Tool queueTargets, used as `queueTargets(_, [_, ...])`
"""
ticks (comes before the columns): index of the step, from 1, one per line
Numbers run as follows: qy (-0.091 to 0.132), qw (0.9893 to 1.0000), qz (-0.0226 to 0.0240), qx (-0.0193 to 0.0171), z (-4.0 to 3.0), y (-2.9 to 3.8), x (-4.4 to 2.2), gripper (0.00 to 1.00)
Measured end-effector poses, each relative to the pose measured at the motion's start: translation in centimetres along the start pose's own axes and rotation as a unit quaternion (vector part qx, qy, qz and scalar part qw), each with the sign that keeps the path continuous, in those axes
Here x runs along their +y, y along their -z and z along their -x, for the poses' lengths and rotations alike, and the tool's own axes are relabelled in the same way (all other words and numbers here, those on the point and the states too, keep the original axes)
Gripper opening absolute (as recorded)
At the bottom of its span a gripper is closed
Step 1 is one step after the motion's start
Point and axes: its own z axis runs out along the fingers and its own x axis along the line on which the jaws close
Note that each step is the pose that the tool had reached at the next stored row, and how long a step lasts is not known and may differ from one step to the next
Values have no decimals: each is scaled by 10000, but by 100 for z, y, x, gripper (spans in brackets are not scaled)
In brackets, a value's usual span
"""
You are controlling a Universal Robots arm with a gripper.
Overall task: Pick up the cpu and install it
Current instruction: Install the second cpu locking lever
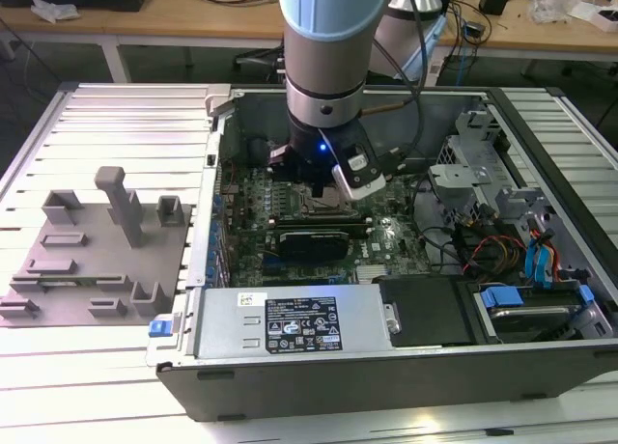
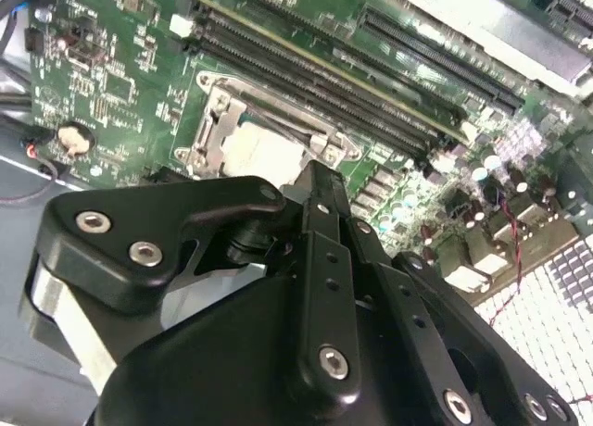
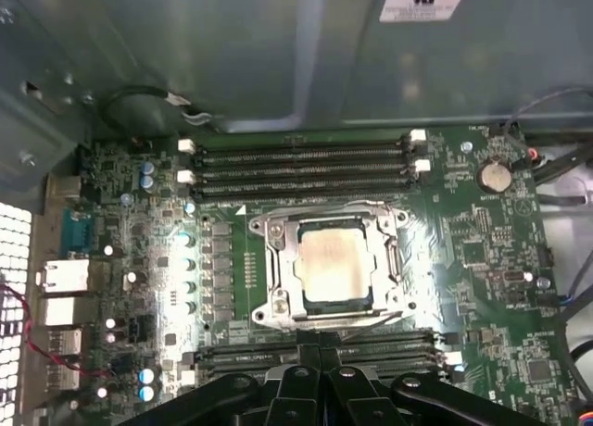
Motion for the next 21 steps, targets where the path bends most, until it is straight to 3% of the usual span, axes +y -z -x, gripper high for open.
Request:
queueTargets(3, [-51,10000,-4,2,0,-30,-15,11])
queueTargets(10, [-127,9999,-51,70,-7,-152,-9,11])
queueTargets(13, [-116,9999,-69,81,-9,-187,-5,11])
queueTargets(15, [-63,9999,-79,95,-11,-202,-8,11])
queueTargets(18, [295,9994,-100,174,-14,-233,-15,11])
queueTargets(21, [370,9991,-91,191,-48,-311,-36,11])
